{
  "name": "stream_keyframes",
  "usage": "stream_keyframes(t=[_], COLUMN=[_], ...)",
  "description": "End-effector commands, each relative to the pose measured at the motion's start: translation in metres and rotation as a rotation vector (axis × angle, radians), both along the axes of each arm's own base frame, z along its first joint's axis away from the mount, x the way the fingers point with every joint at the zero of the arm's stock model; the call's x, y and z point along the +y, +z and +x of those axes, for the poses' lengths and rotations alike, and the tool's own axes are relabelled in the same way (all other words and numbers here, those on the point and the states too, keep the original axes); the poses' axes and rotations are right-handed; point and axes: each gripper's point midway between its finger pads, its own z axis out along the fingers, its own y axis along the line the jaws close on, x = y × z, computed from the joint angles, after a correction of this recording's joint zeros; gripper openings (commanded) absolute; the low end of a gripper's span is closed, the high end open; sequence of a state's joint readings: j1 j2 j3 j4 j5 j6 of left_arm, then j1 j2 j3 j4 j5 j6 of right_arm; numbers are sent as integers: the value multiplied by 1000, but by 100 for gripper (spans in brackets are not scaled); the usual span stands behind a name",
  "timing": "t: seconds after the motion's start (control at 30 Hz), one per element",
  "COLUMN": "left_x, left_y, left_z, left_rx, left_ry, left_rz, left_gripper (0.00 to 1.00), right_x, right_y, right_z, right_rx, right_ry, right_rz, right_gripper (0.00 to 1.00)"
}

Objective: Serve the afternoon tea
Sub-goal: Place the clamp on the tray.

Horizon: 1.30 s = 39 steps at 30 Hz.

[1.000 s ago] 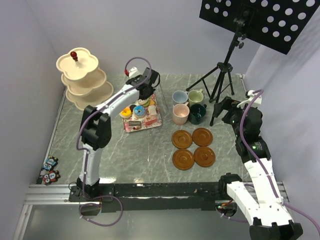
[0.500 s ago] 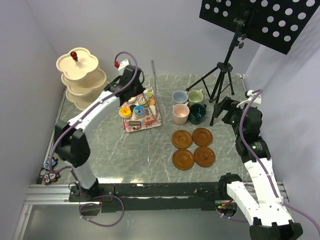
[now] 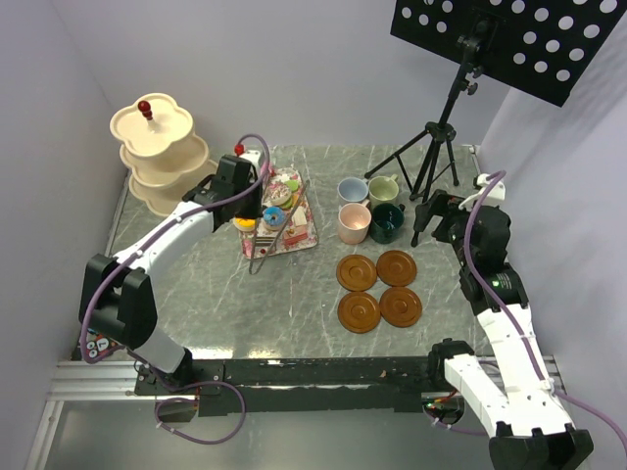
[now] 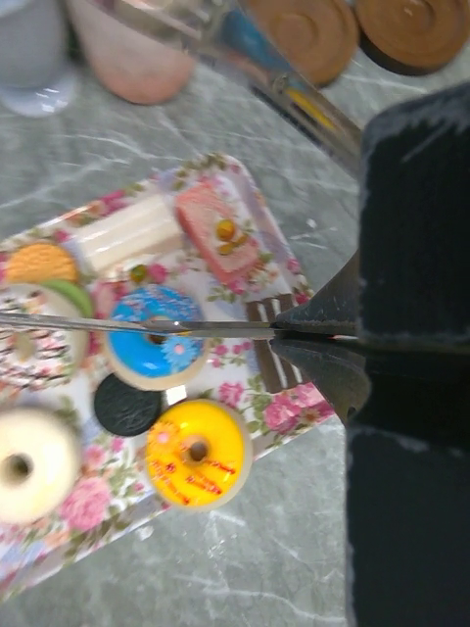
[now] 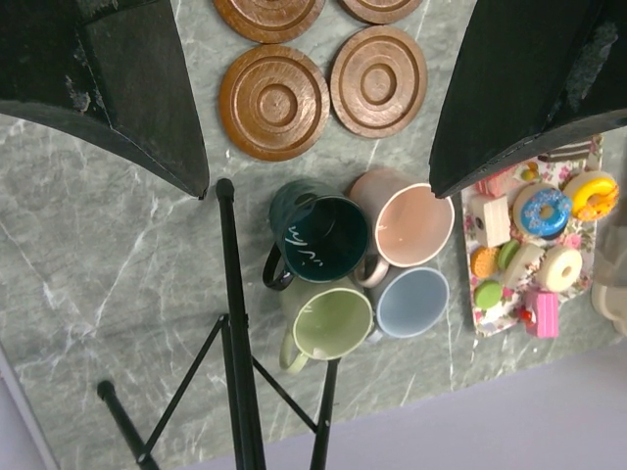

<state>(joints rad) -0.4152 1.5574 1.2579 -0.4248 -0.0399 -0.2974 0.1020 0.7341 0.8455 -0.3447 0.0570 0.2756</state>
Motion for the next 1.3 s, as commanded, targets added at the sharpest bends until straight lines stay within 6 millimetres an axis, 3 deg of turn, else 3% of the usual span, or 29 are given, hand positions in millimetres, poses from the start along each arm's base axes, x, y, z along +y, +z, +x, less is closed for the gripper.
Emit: stream_keyframes(t=[0.0,0.37,0.5,0.63,0.73,0.87,0.93,0.97,1.13,1.27], left_x=[-6,0,1,1,1,1,8,10,16,2], left_y=[-12,-63,-72,-69,-63,-50,-39,-33,-1,-8], left_z=[-6,7,13,18,19,17,19,18,3,-27], left_rx=[-5,60,89,77,61,26,-9,-28,-122,-109], left_ry=[-146,-156,-139,-124,-122,-119,-80,-69,5,-67], left_rz=[13,101,122,126,118,105,114,108,71,73], left_gripper=[1,1,6,22,39,75,87,99,100,100], right_x=[6,6,5,3,3,3,2,2,1,3], right_y=[26,21,19,17,19,23,23,23,24,20], right_z=[4,3,2,2,4,4,4,3,2,1], right_rx=[-63,-55,-54,-48,-53,-62,-65,-67,-67,-61], right_ry=[32,20,21,14,13,12,6,7,9,18], right_rz=[16,40,22,11,17,21,19,16,7,7], right_gripper=[100,100,100,100,100,100,100,100,100,100])
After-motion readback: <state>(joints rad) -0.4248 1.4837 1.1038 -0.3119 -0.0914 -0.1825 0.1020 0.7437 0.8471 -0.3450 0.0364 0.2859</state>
